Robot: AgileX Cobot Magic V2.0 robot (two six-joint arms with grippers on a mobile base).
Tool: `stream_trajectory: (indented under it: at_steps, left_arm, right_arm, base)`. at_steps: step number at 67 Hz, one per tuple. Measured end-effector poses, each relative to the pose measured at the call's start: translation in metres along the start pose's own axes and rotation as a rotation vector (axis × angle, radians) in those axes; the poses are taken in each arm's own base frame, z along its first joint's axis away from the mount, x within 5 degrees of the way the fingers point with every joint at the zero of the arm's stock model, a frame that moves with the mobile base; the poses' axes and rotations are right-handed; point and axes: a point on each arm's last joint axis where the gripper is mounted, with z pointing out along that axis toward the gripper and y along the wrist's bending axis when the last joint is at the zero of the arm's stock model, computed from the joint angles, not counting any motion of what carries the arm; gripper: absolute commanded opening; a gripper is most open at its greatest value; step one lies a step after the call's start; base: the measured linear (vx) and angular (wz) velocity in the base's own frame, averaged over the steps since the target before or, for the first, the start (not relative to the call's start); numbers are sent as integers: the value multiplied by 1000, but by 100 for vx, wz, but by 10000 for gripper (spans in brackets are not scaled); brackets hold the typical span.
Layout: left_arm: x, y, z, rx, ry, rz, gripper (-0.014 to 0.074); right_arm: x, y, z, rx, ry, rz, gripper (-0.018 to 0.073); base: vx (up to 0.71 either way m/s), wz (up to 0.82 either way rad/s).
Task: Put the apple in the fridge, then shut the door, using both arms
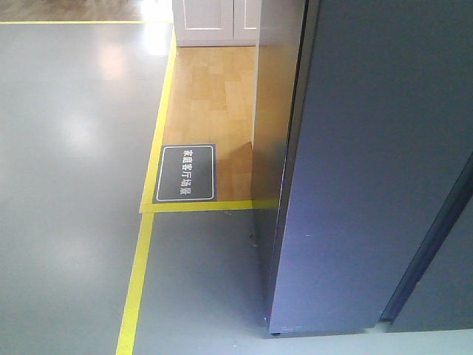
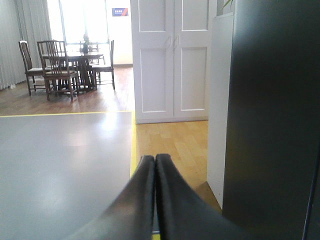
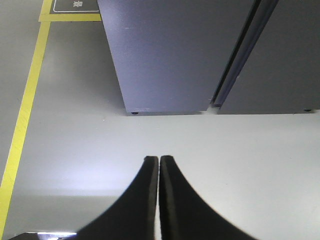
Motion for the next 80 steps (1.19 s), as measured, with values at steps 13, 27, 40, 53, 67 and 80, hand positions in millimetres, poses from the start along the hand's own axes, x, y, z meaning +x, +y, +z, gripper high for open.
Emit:
stream_trajectory:
  at_steps: [13, 27, 40, 53, 67, 80]
  left_arm:
    - [0, 0, 0, 0, -5, 0, -6]
    - [0, 0, 0, 0, -5, 0, -6]
    - [0, 0, 0, 0, -5, 0, -6]
    - [0, 0, 0, 0, -5, 0, -6]
    - [0, 0, 0, 0, -5, 0, -6]
    - [0, 0, 0, 0, -5, 0, -6]
  right_arm:
    - [0, 0, 0, -1, 0, -1, -3]
    - [0, 0, 0, -1, 0, -1, -3]
    - [0, 0, 0, -1, 0, -1, -3]
    - [0, 0, 0, -1, 0, -1, -3]
    - [1, 0, -2, 0, -22, -1, -3]
    - [-14, 1, -11, -13, -347, 5, -3]
  base:
    - [0, 0]
    - [0, 0]
    - [0, 0]
    - [0, 0]
    - [0, 0]
    - [0, 0]
